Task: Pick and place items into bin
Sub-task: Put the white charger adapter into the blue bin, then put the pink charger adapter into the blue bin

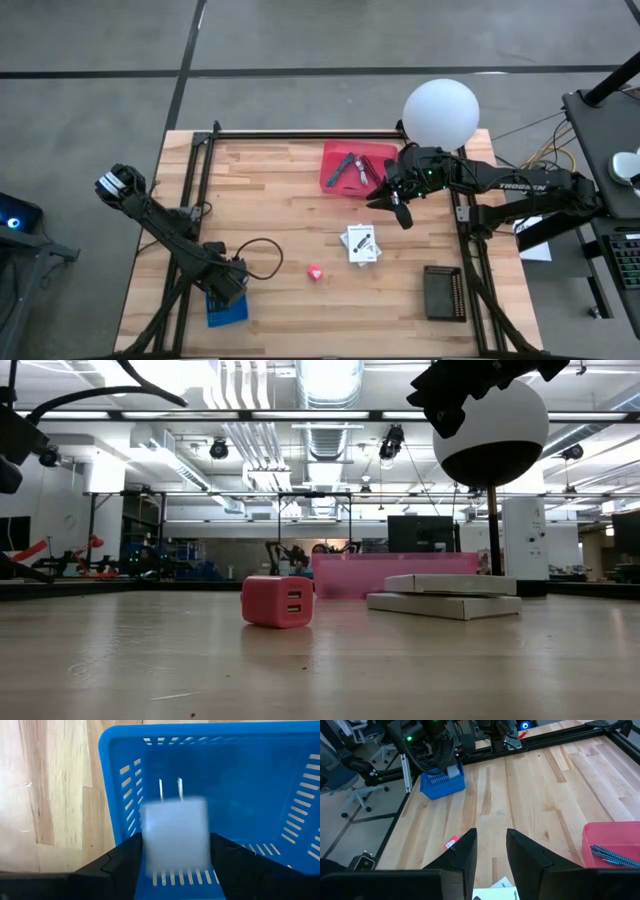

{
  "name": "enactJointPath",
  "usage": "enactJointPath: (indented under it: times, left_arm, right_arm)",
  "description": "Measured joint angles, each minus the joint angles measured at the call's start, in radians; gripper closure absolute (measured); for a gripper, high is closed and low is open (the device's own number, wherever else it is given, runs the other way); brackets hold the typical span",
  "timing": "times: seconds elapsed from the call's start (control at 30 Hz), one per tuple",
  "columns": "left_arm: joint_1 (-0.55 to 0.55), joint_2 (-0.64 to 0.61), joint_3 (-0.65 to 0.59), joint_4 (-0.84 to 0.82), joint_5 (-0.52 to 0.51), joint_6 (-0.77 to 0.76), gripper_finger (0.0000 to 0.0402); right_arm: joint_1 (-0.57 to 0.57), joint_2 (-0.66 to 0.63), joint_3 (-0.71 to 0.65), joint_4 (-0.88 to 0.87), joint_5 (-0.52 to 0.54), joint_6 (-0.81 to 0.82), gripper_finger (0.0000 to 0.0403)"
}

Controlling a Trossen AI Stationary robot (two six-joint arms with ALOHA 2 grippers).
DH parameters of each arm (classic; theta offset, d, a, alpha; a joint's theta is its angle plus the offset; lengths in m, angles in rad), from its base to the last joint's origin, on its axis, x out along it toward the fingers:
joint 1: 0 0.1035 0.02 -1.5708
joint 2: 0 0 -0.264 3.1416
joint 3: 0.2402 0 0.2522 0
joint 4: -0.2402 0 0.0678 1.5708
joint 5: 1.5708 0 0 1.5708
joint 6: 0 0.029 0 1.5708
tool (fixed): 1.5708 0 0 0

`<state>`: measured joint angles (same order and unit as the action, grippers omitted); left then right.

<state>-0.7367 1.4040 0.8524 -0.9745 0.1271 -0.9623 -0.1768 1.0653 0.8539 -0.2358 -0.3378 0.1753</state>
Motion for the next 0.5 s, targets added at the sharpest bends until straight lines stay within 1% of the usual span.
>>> enactJointPath:
  times: [0.23,0.33,0.5]
  left_arm:
    - [0.000,0.000,0.000,0.003,0.011,-0.001,0.0186]
    - [0.001,0.000,0.003,0.001,0.045,-0.001,0.0185]
    - [0.008,0.000,0.056,-0.003,0.057,0.000,0.0184]
  right_arm:
    - [0.000,0.000,0.000,0.000,0.000,0.000,0.0319]
    - [0.000,0.000,0.000,0.000,0.000,0.000,0.0318]
    - [0.000,0.000,0.000,0.000,0.000,0.001,0.0313]
